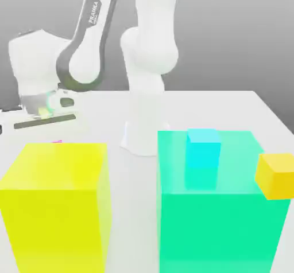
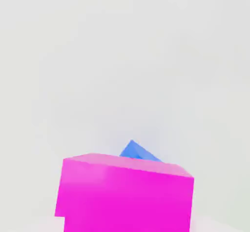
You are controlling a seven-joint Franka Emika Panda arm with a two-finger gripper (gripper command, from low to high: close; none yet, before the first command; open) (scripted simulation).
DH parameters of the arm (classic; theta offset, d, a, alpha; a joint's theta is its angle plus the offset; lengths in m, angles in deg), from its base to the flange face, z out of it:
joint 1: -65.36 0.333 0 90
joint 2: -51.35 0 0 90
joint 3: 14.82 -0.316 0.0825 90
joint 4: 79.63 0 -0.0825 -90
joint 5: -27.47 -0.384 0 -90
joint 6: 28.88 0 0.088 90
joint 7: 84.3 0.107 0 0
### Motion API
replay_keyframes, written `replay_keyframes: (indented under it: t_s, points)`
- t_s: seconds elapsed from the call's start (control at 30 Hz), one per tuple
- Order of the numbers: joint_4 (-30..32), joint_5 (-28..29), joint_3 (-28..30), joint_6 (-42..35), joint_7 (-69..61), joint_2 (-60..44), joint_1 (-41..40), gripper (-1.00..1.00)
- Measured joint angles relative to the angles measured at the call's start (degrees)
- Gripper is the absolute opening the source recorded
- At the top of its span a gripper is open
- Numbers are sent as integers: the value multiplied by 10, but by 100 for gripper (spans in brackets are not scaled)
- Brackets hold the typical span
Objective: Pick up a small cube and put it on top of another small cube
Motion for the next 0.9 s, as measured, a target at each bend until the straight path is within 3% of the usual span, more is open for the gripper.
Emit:
replay_keyframes:
  t_s: [0.13,0.6,0.77,0.9]
  points:
    - [1,27,-42,2,64,12,2,-100]
    - [-4,-16,-39,65,38,-67,22,-100]
    - [-3,17,-43,95,60,-100,10,-100]
    - [-1,76,-43,121,101,-126,-6,-100]
